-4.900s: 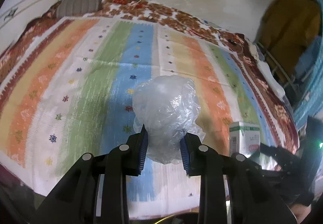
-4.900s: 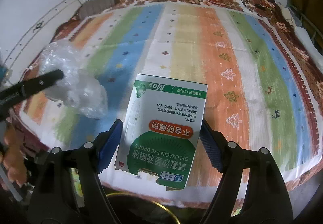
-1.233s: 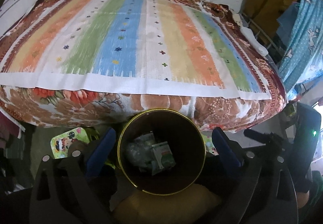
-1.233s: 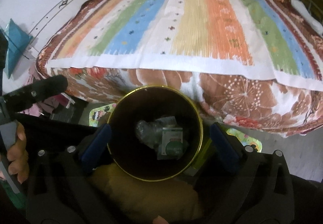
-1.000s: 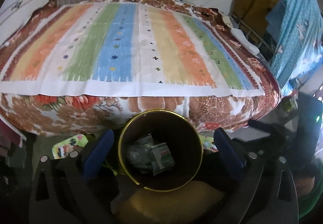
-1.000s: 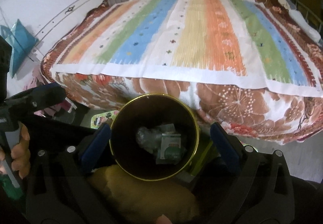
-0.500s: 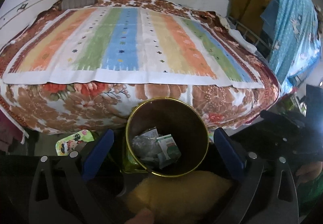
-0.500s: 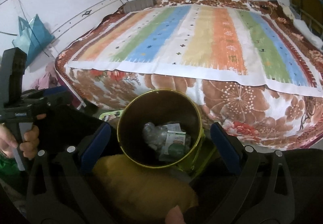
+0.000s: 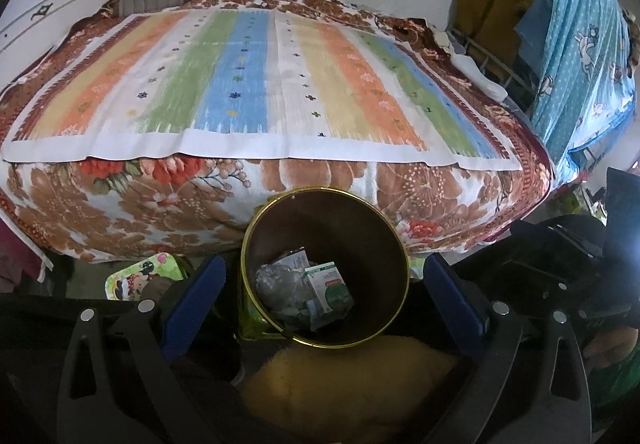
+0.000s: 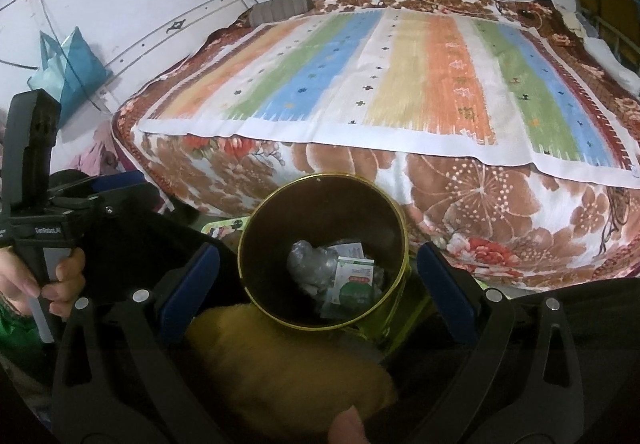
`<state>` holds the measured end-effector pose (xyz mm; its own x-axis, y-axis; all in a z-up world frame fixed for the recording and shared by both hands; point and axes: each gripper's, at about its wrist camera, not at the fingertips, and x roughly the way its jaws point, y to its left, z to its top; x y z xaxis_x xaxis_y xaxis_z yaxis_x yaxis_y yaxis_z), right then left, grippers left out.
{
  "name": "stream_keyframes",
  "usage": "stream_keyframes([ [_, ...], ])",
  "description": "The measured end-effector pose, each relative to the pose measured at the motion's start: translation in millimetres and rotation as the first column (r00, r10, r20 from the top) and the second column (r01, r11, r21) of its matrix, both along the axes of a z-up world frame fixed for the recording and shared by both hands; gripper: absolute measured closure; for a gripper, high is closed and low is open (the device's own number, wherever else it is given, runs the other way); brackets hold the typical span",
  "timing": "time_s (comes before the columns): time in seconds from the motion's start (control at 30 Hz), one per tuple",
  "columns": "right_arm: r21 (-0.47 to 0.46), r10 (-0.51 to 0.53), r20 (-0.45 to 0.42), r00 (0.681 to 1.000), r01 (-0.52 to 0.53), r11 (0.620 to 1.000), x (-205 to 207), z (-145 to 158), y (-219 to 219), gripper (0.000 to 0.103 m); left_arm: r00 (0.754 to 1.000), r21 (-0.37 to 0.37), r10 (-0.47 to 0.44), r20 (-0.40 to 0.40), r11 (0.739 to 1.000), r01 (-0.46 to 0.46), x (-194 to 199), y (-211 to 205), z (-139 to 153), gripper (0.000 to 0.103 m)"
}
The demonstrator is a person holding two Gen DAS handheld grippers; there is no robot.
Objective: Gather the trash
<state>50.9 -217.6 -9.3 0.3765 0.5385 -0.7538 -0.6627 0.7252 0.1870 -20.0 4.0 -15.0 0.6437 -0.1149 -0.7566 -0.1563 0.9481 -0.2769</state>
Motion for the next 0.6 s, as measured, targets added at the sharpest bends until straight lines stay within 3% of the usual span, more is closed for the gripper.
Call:
stream_keyframes([
  [0.6, -0.009, 0.011, -0.044, 0.999, -0.012, 1.0, 4.9, -7.7, 4.5, 0.009, 1.0, -0.007, -0.008, -0.026, 1.0, 0.008, 5.0, -0.8, -8.2, 0.006],
])
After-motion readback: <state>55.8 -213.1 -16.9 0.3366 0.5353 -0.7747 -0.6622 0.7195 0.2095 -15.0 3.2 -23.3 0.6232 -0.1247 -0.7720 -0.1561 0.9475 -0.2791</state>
